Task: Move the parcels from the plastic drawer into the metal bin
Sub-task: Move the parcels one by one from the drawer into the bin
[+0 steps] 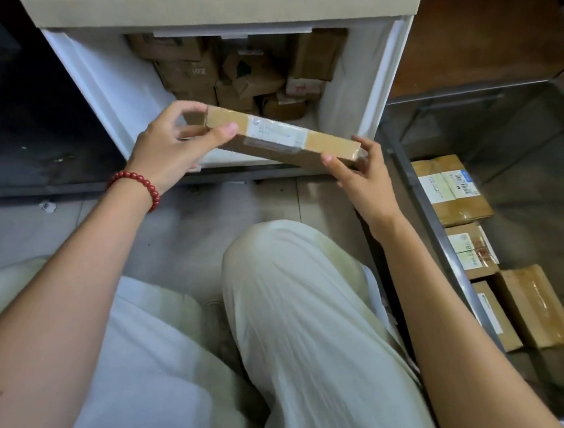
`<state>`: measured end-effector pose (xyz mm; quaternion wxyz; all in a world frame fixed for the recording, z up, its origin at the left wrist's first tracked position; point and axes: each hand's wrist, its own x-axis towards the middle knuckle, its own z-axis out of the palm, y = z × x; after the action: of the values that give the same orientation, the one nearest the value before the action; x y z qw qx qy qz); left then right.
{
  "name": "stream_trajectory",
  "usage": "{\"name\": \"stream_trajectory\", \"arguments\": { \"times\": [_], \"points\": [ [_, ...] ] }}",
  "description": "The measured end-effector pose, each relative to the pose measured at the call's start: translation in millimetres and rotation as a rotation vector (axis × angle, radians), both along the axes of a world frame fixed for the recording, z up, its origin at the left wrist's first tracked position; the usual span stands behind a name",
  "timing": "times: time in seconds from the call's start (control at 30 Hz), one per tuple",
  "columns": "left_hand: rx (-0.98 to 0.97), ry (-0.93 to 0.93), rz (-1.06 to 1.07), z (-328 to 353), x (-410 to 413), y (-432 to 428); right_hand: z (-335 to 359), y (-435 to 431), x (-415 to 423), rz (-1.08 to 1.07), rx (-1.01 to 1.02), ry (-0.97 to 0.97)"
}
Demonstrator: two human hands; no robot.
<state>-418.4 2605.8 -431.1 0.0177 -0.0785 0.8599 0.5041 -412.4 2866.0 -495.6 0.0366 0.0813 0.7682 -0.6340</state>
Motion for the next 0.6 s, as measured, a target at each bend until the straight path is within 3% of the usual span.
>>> {"name": "stream_trajectory", "arguments": {
  "times": [0.47,0.6],
  "points": [
    [-0.148,0.215,0.113,7.8,-22.4,58.8,19.7,14.1,-2.3,-0.181,0.016,0.029],
    [-0.164,0.272,0.048,14.3,-35.4,98.5,35.7,41.6,3.1,-0.304,0.012,0.071]
  ]
}}
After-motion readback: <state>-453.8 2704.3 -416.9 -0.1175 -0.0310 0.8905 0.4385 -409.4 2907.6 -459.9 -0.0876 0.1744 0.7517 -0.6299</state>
